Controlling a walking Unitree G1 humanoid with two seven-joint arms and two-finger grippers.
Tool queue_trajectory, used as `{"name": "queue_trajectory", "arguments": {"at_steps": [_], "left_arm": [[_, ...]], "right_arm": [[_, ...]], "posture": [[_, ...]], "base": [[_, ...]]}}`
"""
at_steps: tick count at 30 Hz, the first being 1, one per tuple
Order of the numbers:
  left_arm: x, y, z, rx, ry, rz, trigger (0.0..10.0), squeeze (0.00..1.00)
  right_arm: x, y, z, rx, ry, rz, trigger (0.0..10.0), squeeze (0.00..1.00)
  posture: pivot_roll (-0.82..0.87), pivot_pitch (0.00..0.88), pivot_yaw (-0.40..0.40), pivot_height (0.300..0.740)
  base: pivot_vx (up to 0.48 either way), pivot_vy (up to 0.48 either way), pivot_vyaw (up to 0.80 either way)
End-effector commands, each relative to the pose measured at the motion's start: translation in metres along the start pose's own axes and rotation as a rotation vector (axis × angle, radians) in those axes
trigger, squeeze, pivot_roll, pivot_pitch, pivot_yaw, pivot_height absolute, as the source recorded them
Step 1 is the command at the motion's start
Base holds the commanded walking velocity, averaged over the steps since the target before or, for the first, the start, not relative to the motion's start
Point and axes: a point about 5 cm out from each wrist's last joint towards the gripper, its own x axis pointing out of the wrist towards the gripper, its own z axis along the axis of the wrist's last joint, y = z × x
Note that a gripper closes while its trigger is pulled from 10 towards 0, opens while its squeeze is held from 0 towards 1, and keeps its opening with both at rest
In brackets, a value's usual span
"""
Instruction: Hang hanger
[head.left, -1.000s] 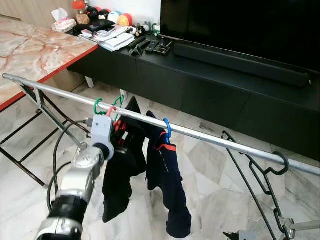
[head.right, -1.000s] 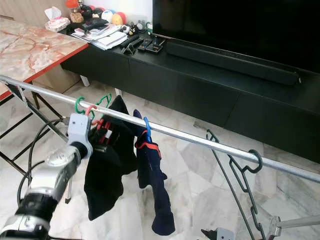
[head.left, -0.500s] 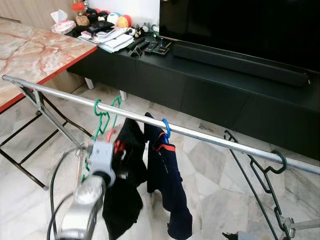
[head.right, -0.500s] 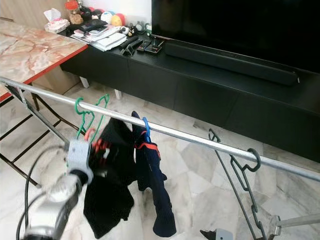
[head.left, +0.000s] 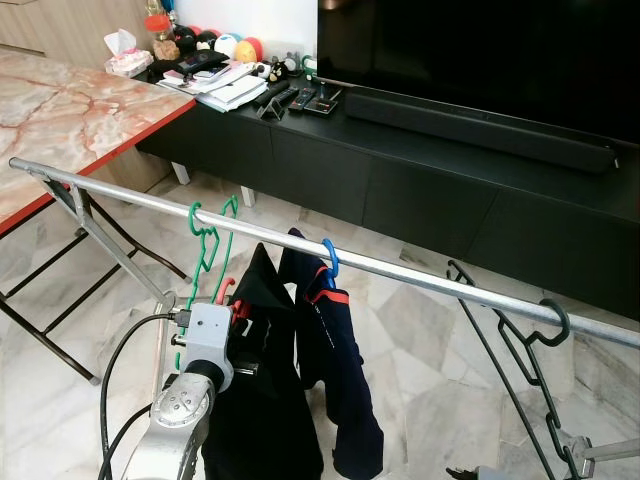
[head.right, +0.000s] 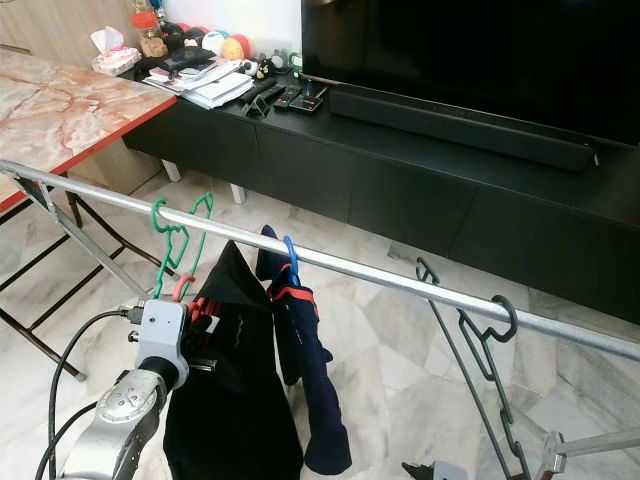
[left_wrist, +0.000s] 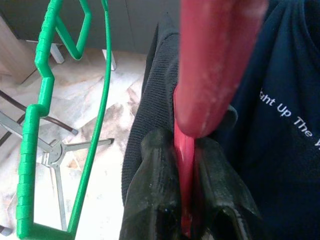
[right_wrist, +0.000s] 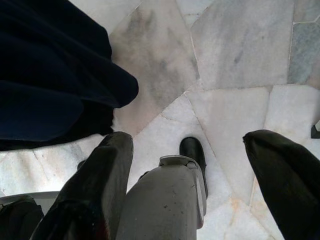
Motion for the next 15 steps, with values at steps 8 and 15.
{"name": "queue_trajectory", "arguments": {"at_steps": [8, 15], "left_arm": [[-0.0003, 0.0007, 0.013, 0.018, -0.065, 0.005, 10.0, 0.0], [-0.0003, 0.0007, 0.013, 0.018, -0.065, 0.005, 10.0, 0.0]], "right_arm": [[-0.0018, -0.0021, -0.0069, 0.018, 0.015, -0.012, 10.0, 0.0], [-0.0018, -0.0021, -0.0069, 0.018, 0.015, -0.012, 10.0, 0.0]], "posture": [[-0.04, 0.113, 0.032, 0.74], [-0.04, 0.113, 0.032, 0.74]], "base": [[0.0, 0.0, 0.0], [0.0, 0.0, 0.0]]}}
